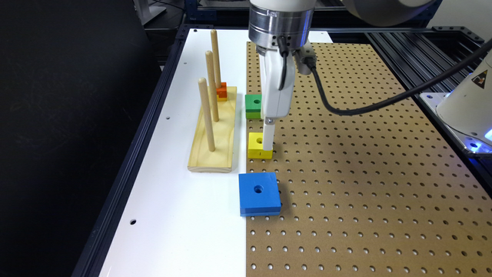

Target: Pick up yellow block.

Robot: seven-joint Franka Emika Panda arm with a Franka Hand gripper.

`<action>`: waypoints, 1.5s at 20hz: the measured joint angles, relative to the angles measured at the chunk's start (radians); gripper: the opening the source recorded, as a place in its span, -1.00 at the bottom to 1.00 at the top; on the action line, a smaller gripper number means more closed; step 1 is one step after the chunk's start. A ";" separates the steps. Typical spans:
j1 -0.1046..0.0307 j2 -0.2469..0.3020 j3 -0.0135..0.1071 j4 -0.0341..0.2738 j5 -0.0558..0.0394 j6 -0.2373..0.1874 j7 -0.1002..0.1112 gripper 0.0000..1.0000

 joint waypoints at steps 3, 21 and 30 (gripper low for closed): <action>0.000 0.011 0.000 0.001 -0.0003 0.003 0.000 1.00; 0.000 0.052 -0.001 0.007 -0.0034 0.039 0.000 1.00; 0.000 0.098 -0.003 0.014 -0.0150 0.085 0.000 1.00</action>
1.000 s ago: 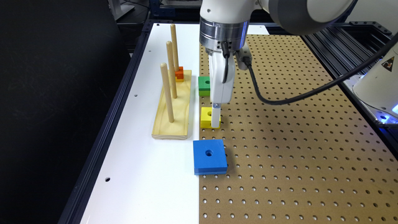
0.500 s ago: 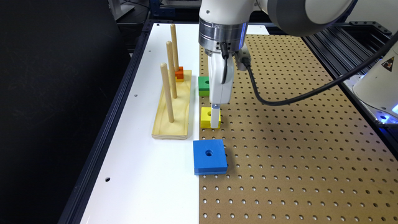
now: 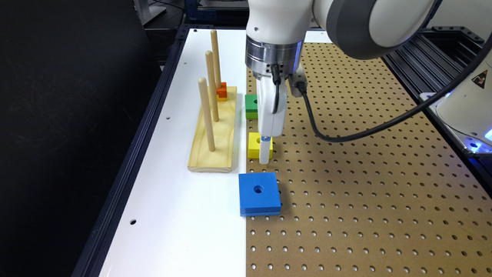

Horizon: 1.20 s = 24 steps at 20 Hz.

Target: Pick up yellow block.

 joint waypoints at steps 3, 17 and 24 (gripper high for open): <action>0.000 0.003 0.000 0.008 -0.0009 0.000 0.000 1.00; 0.001 0.033 -0.001 0.017 -0.0061 0.018 0.002 -1.00; 0.001 0.033 -0.001 0.016 -0.0062 0.018 0.002 -1.00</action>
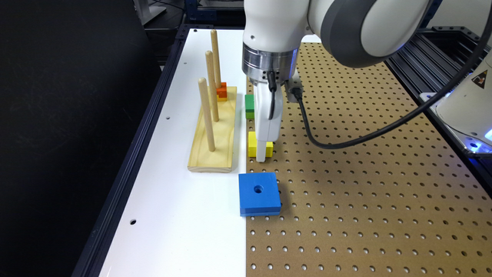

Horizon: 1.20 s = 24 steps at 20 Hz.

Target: Pick up yellow block.

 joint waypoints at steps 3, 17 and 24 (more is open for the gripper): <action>0.000 -0.002 0.000 0.000 0.0000 -0.001 0.000 -1.00; 0.000 -0.069 0.000 -0.005 0.0000 -0.067 0.000 -1.00; 0.000 -0.103 0.001 -0.004 0.0000 -0.094 0.000 -1.00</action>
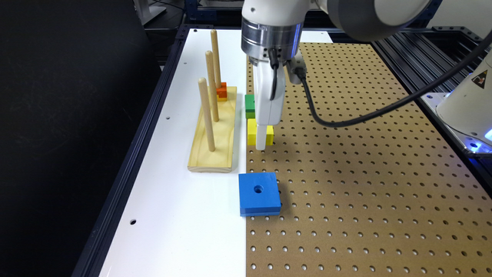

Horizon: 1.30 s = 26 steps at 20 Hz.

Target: Pick up yellow block.

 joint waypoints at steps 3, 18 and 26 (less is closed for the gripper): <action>0.000 -0.014 0.001 0.000 0.0000 -0.017 0.000 -1.00; 0.000 -0.128 0.005 -0.001 0.0006 -0.122 0.002 -1.00; 0.000 -0.204 0.007 0.001 0.0020 -0.197 0.002 -1.00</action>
